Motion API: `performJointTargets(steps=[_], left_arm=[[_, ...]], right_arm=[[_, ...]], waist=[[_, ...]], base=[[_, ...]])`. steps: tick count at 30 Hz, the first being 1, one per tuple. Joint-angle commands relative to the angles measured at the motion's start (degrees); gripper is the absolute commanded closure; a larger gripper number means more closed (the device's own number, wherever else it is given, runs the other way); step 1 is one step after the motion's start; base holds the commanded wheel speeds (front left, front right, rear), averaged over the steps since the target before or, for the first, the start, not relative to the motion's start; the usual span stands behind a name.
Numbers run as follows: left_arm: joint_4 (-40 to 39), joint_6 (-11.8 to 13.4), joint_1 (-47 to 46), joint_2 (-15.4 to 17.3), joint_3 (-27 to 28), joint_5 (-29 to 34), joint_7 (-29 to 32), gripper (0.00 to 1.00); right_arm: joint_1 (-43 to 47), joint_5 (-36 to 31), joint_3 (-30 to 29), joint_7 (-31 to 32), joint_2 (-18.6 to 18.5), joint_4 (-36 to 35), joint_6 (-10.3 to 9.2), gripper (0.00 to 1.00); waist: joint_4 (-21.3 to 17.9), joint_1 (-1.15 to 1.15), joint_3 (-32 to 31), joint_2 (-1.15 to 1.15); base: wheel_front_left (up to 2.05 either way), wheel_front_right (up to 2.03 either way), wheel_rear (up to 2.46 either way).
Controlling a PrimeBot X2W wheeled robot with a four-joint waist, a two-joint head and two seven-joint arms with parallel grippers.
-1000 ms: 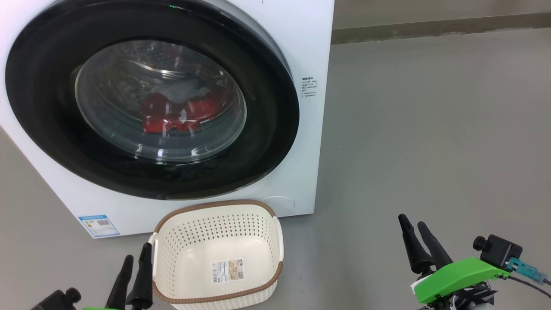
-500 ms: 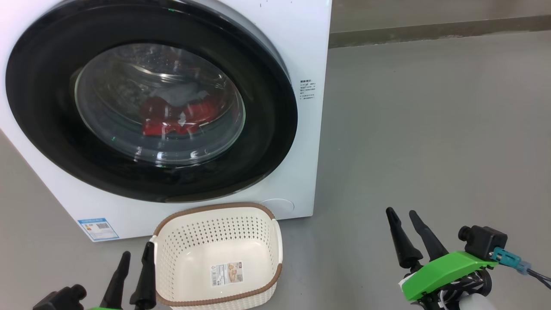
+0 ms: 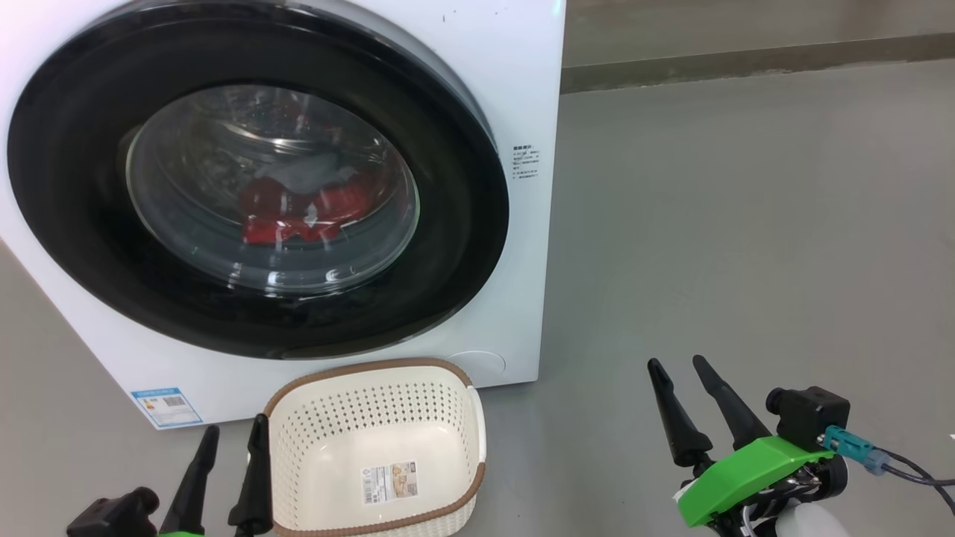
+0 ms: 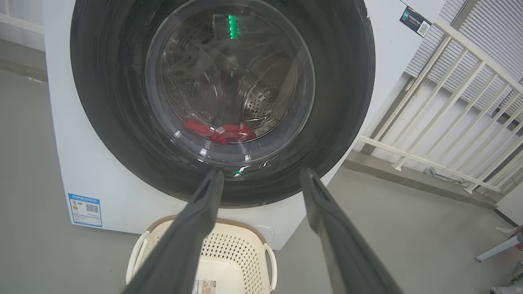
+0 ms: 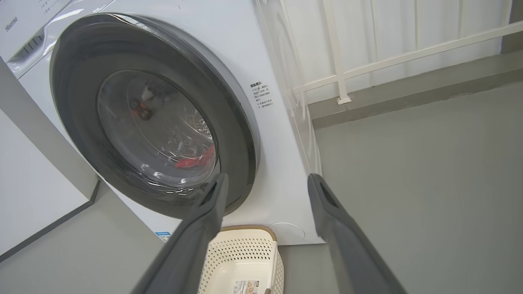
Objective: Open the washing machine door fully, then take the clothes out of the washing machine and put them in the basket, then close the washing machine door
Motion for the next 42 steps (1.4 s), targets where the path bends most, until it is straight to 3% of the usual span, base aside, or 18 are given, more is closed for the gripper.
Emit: performJointTargets(steps=[1,30,42], left_arm=[[-1.9,-0.3,-1.0,1.0,1.7,2.3,-0.9,0.00],[-1.5,-0.4,-0.1,1.4,1.4,21.5,-5.8,0.00],[-1.0,-0.4,0.2,1.6,1.2,20.6,-5.8,0.00]], right_arm=[[-3.1,-2.1,1.5,-1.0,-0.5,-1.2,-0.03,0.00],[-5.1,-20.0,6.2,-5.8,-0.9,-0.2,-0.04,0.00],[-4.9,-19.8,6.2,-5.8,-0.9,-0.3,-0.04,0.00]], waist=[[-0.2,0.00,-0.1,0.00],[-1.6,0.00,-2.9,0.00],[-1.5,0.00,-3.0,0.00]], base=[[0.00,0.00,0.00],[0.00,0.00,0.00],[0.00,0.00,0.00]])
